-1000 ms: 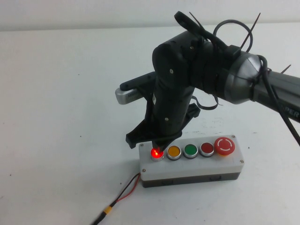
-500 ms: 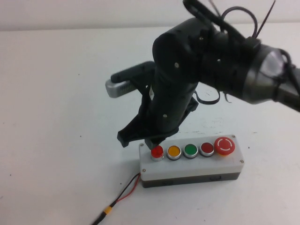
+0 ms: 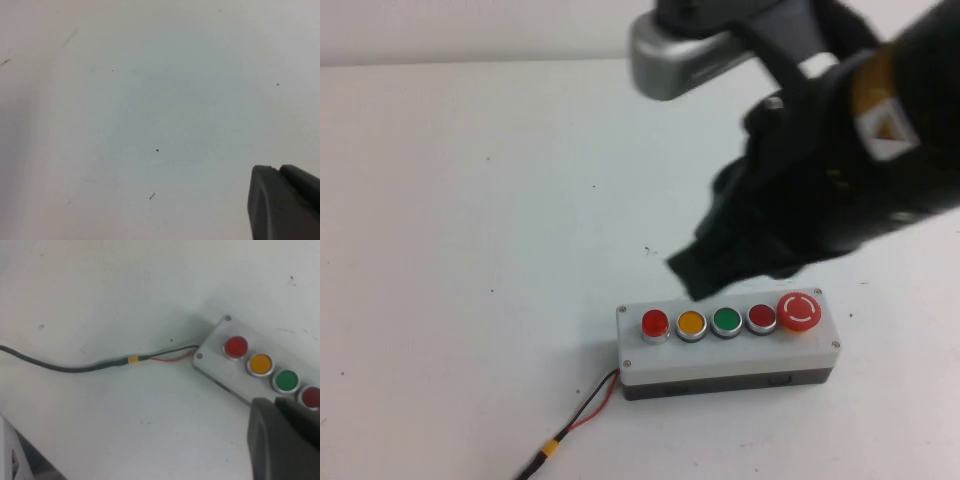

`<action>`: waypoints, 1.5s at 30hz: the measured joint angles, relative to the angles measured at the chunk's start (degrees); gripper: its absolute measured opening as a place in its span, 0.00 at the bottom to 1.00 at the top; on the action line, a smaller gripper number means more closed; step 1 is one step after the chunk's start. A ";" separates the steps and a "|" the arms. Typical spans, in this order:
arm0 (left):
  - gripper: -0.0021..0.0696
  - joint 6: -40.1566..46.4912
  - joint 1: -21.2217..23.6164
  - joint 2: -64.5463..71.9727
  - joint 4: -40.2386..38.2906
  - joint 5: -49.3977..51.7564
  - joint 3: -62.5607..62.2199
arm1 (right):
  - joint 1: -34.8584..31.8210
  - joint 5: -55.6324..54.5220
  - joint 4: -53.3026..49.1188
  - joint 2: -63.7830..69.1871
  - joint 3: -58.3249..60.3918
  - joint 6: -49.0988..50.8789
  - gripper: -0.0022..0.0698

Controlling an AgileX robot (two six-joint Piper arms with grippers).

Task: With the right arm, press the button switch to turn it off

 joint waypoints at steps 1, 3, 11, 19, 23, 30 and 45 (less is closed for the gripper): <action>0.03 0.00 0.00 0.00 0.00 0.00 0.00 | 0.00 0.04 -0.34 -2.59 1.41 0.00 0.01; 0.03 0.00 0.00 0.00 0.00 0.00 0.00 | 0.00 0.17 -1.16 -7.82 5.45 0.00 0.01; 0.03 0.00 0.00 0.00 0.00 0.00 0.00 | 0.00 1.02 -0.40 -22.66 18.73 0.00 0.01; 0.03 0.00 0.00 0.00 0.00 0.00 0.00 | 0.00 0.68 -3.78 -28.84 27.32 0.00 0.01; 0.03 0.00 0.00 0.00 0.00 0.00 0.00 | -3.78 -9.03 -5.29 -31.95 37.18 0.00 0.01; 0.03 0.00 0.00 0.00 0.00 0.00 0.00 | -25.10 -46.31 -6.07 -41.60 62.98 0.00 0.01; 0.03 0.00 0.00 0.00 0.00 0.00 0.00 | -50.15 -69.36 -5.05 -70.23 90.53 0.36 0.01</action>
